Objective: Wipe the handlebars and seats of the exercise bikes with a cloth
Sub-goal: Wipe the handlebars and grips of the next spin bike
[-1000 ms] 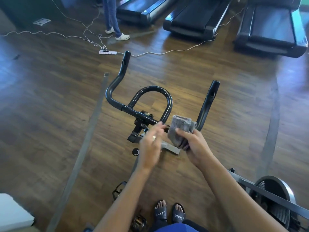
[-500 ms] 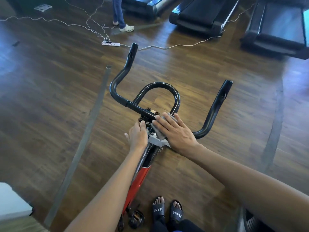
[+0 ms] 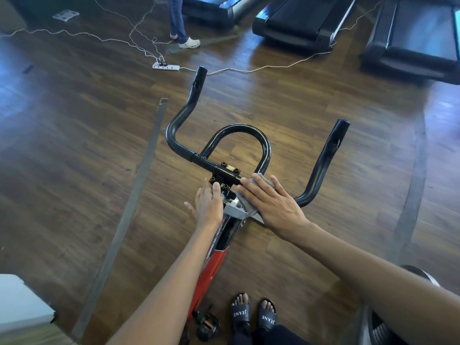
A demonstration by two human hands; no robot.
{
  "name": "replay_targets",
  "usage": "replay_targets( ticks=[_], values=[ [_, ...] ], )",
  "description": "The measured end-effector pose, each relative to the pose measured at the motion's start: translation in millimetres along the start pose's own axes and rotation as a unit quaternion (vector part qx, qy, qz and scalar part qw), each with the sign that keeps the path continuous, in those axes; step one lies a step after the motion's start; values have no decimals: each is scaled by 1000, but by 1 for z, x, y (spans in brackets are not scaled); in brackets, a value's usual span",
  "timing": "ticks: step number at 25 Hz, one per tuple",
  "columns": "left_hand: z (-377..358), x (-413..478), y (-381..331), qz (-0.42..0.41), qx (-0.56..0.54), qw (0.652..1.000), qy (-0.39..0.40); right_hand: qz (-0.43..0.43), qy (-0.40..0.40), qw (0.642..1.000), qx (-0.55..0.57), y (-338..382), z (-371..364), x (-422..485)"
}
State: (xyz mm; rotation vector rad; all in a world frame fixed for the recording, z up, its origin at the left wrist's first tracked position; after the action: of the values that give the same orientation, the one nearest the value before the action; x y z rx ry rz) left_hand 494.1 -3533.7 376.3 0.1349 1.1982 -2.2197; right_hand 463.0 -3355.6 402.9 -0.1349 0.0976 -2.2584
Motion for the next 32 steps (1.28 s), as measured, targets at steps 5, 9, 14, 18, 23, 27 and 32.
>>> replay_targets(
  ticks=[5,9,14,18,23,27,32],
  values=[
    [5,-64,-36,-108,-60,990,-66,-304,-27,822,481,0,43,-4],
    [-8,-98,-84,-115,-166,975,93,-445,-141,463,753,5,65,-23],
    [-27,-105,-114,-109,-213,945,223,-396,-125,346,841,20,75,-34],
    [-29,-104,-114,-83,-274,931,226,-322,-73,375,866,24,77,-37],
    [-24,-93,-75,-70,-349,934,33,-360,-57,650,667,-17,87,-37],
    [-25,-82,-55,-366,-148,900,-186,-329,-156,826,431,-64,52,-42],
    [-84,-20,-21,-535,-24,796,-283,-255,-231,914,213,-77,-16,-37]
  ],
)
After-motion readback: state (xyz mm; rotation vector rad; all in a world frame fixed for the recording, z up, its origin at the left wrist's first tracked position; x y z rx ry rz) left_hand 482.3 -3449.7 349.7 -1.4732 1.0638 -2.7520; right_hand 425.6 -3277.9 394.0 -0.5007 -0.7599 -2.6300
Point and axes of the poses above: each hand's wrist, its own x-axis towards the middle knuckle, its own z-axis out of the back of the hand, y = z × x, the point moved 4 cm from there along x, towards the middle knuckle, and after that the axes turned 1 degree about x, right-handed, at the moved point
